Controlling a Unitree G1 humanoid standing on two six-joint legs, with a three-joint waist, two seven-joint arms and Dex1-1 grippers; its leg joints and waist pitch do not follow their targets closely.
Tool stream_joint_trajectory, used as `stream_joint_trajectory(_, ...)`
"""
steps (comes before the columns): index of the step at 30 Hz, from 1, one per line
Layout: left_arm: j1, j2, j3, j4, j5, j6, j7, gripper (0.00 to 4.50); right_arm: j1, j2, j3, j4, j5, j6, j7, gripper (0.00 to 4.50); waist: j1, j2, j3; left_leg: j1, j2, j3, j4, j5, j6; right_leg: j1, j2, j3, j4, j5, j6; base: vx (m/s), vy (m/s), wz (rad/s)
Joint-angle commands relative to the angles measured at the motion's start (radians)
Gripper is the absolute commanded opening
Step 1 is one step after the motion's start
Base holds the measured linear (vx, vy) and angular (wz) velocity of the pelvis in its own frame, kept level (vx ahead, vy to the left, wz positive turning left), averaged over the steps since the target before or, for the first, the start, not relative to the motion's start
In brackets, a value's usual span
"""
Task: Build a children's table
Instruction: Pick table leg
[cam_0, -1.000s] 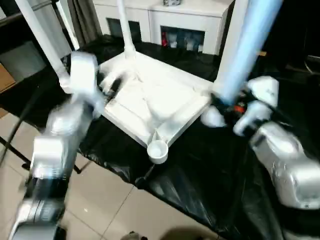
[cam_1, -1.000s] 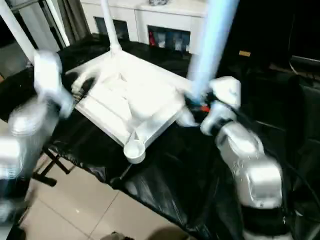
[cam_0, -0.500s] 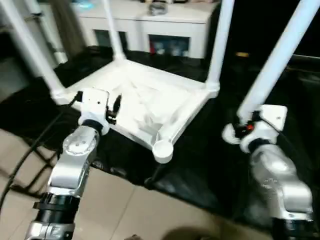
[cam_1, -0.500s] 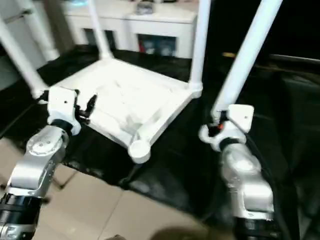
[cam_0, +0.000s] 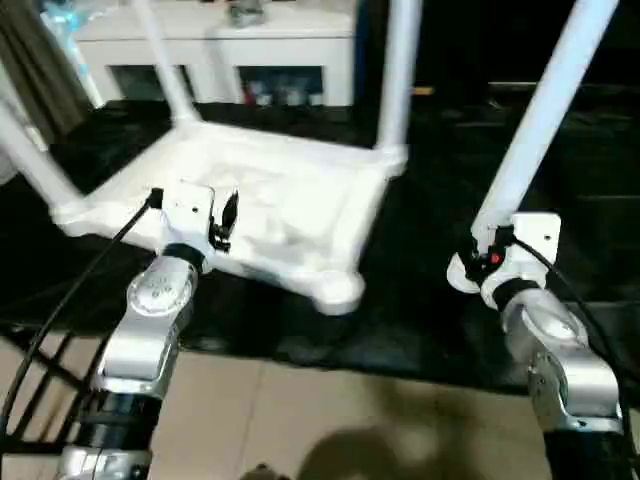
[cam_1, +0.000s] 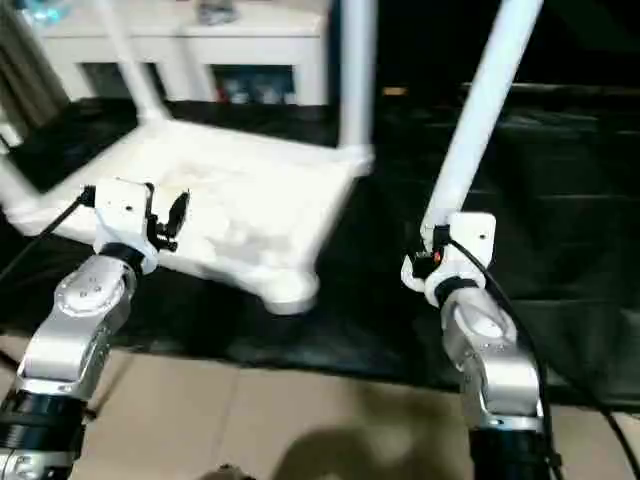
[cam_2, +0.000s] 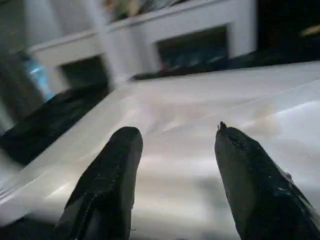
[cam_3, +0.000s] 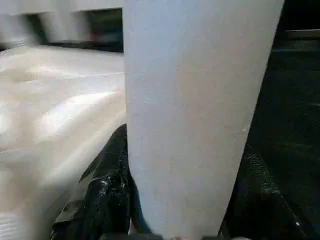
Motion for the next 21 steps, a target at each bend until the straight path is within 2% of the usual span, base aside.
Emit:
stream_joint_trajectory(1,0.010,-0.012,0.004,-0.038,-0.003,-0.005,0.013,2.66,-0.011,-0.020,0.001,-0.012,-0.005,-0.018,0.016,1.88,0.001,0.018,-0.057,0.084,0.130,-0.056,-0.130,0.395,0.515,-0.058,0.071,-0.015,0.056,-0.106,0.032,-0.037,0.257,0.03)
stream_joint_trajectory(2,0.020,-0.021,0.008,-0.054,-0.007,0.014,0.021,2.66,-0.010,-0.023,0.010,-0.010,-0.010,-0.019,0.025,1.88,0.005,-0.003,-0.061,0.075,0.147,-0.053,-0.142,0.320,0.468,-0.039,0.054,-0.001,0.042,-0.078,0.035,-0.067,0.201,-0.02)
stream_joint_trajectory(3,0.025,-0.028,0.011,-0.064,-0.010,0.028,0.026,2.66,-0.008,-0.025,0.015,-0.009,-0.012,-0.021,0.031,1.88,0.018,-0.023,-0.059,0.077,0.157,-0.051,-0.157,0.161,0.362,-0.026,0.028,0.034,0.002,-0.040,0.021,-0.067,0.201,-0.02)
stream_joint_trajectory(4,0.025,-0.028,0.011,-0.065,-0.010,0.028,0.027,2.66,-0.008,-0.025,0.015,-0.009,-0.012,-0.022,0.032,1.88,0.027,-0.040,-0.060,0.074,0.155,-0.048,-0.155,0.055,0.287,-0.014,0.002,0.059,-0.032,-0.016,-0.004,-0.090,0.155,-0.02)
stream_joint_trajectory(5,0.035,-0.034,0.010,-0.082,-0.013,0.030,0.027,2.66,-0.006,-0.025,0.019,-0.011,-0.014,-0.030,0.039,1.88,0.057,-0.076,-0.050,0.026,0.101,-0.023,-0.082,-0.164,0.094,0.010,-0.146,0.147,-0.145,0.009,-0.084,-0.097,0.121,0.06)
stream_joint_trajectory(6,0.053,-0.041,-0.004,-0.101,-0.014,-0.016,0.012,2.66,-0.001,-0.022,0.022,-0.019,-0.012,-0.041,0.048,1.88,0.070,-0.081,-0.046,0.024,0.079,-0.020,-0.006,-0.175,0.032,0.029,-0.205,0.167,-0.186,-0.057,-0.135,-0.097,0.121,0.06)
stream_joint_trajectory(7,0.061,-0.046,-0.009,-0.110,-0.023,-0.045,-0.003,2.66,0.001,-0.021,0.022,-0.021,-0.013,-0.044,0.050,1.88,0.064,-0.058,-0.030,0.002,0.076,-0.059,0.023,-0.081,-0.058,0.068,-0.186,0.133,-0.188,-0.201,-0.173,-0.087,0.129,-0.23)
stream_joint_trajectory(8,0.068,-0.053,-0.017,-0.123,-0.027,-0.036,-0.008,2.66,0.003,-0.020,0.017,-0.021,-0.012,-0.053,0.056,1.88,0.047,-0.035,-0.025,0.017,0.086,-0.057,-0.069,-0.219,-0.108,0.057,-0.058,0.055,-0.180,-0.421,-0.135,-0.087,0.155,-0.24)
stream_joint_trajectory(9,0.069,-0.054,-0.017,-0.124,-0.027,-0.035,-0.008,2.66,0.004,-0.020,0.016,-0.021,-0.012,-0.053,0.057,1.88,0.028,-0.021,-0.020,0.045,0.116,-0.069,-0.109,-0.440,-0.143,0.033,-0.013,0.044,-0.162,-0.457,-0.101,-0.087,0.155,-0.24)
stream_joint_trajectory(10,0.070,-0.059,-0.020,-0.127,-0.023,-0.033,-0.006,2.66,0.006,-0.019,0.012,-0.023,-0.007,-0.050,0.061,1.88,0.007,-0.002,-0.015,0.093,0.136,-0.082,-0.157,-0.822,-0.226,0.020,0.012,0.033,-0.147,-0.335,-0.051,-0.117,0.156,0.05)
stream_joint_trajectory(11,0.072,-0.068,-0.025,-0.130,-0.028,-0.025,-0.013,2.66,0.009,-0.016,0.002,-0.025,0.000,-0.049,0.058,1.88,0.001,0.006,-0.011,0.077,0.131,-0.084,-0.222,-1.005,-0.250,0.070,0.031,0.010,-0.083,-0.171,-0.054,-0.112,0.155,-0.01)
stream_joint_trajectory(12,0.072,-0.070,-0.030,-0.131,-0.025,-0.027,-0.019,2.66,0.010,-0.017,-0.001,-0.026,0.003,-0.046,0.057,1.88,0.000,0.003,-0.012,0.076,0.124,-0.076,-0.244,-1.034,-0.243,0.085,0.041,-0.002,-0.060,-0.099,-0.054,-0.112,0.155,-0.01)
stream_joint_trajectory(13,0.073,-0.070,-0.036,-0.132,-0.022,-0.030,-0.023,2.66,0.012,-0.018,-0.002,-0.028,0.005,-0.044,0.057,1.88,0.009,-0.010,-0.004,0.074,0.114,-0.045,-0.278,-1.068,-0.223,0.107,0.050,-0.009,-0.043,-0.106,-0.045,-0.061,0.125,0.02)
stream_joint_trajectory(14,0.074,-0.071,-0.038,-0.135,-0.017,-0.029,-0.025,2.66,0.012,-0.019,-0.002,-0.027,0.007,-0.044,0.058,1.88,0.009,-0.031,-0.002,0.092,0.103,-0.010,-0.269,-1.000,-0.193,0.110,0.031,0.015,-0.077,-0.255,-0.049,0.000,0.000,0.00)
stream_joint_trajectory(15,0.075,-0.075,-0.037,-0.141,-0.027,-0.018,-0.037,2.66,0.014,-0.025,0.003,-0.028,-0.002,-0.048,0.055,1.88,0.007,-0.038,0.001,0.099,0.087,0.013,-0.243,-0.961,-0.201,0.107,0.015,0.023,-0.126,-0.444,-0.054,0.000,0.000,0.00)
stream_joint_trajectory(16,0.075,-0.074,-0.038,-0.142,-0.027,-0.019,-0.041,2.66,0.016,-0.024,0.004,-0.027,-0.002,-0.050,0.055,1.88,0.002,-0.071,0.002,0.183,0.051,0.026,-0.041,-0.692,-0.150,0.045,-0.107,0.062,-0.297,-0.848,-0.077,0.000,0.000,0.00)
stream_joint_trajectory(17,0.076,-0.074,-0.040,-0.144,-0.028,-0.020,-0.045,2.66,0.019,-0.021,0.003,-0.026,-0.001,-0.052,0.053,1.88,0.009,-0.090,0.010,0.074,0.033,-0.013,0.078,-0.188,-0.013,0.138,-0.188,0.136,-0.345,-0.974,-0.110,0.057,0.053,-0.23)
stream_joint_trajectory(18,0.076,-0.073,-0.041,-0.144,-0.026,-0.019,-0.046,2.66,0.021,-0.017,-0.001,-0.027,0.002,-0.049,0.050,1.88,0.013,-0.078,0.007,0.015,0.036,-0.023,0.094,-0.086,-0.011,0.198,-0.202,0.127,-0.324,-0.956,-0.104,0.057,0.053,-0.23)
stream_joint_trajectory(19,0.075,-0.069,-0.045,-0.143,-0.022,-0.020,-0.047,2.66,0.023,-0.012,-0.007,-0.027,0.004,-0.048,0.050,1.88,0.018,-0.048,0.013,0.036,0.069,-0.024,0.025,-0.124,-0.037,0.189,-0.165,0.075,-0.311,-0.890,-0.094,0.078,0.090,-0.17)
stream_joint_trajectory(20,0.074,-0.067,-0.045,-0.142,-0.022,-0.022,-0.050,2.66,0.024,-0.010,-0.008,-0.027,0.003,-0.049,0.051,1.88,-0.001,-0.022,-0.004,0.087,0.074,-0.014,-0.088,-0.255,-0.059,0.189,-0.048,0.010,-0.263,-0.623,-0.113,-0.002,0.081,0.14)
stream_joint_trajectory(21,0.073,-0.068,-0.045,-0.141,-0.023,-0.022,-0.051,2.66,0.024,-0.009,-0.010,-0.028,0.003,-0.049,0.050,1.88,-0.022,-0.034,0.014,0.115,0.079,-0.028,-0.141,-0.425,-0.043,0.121,0.036,-0.008,-0.221,-0.555,-0.109,-0.002,0.081,0.14)
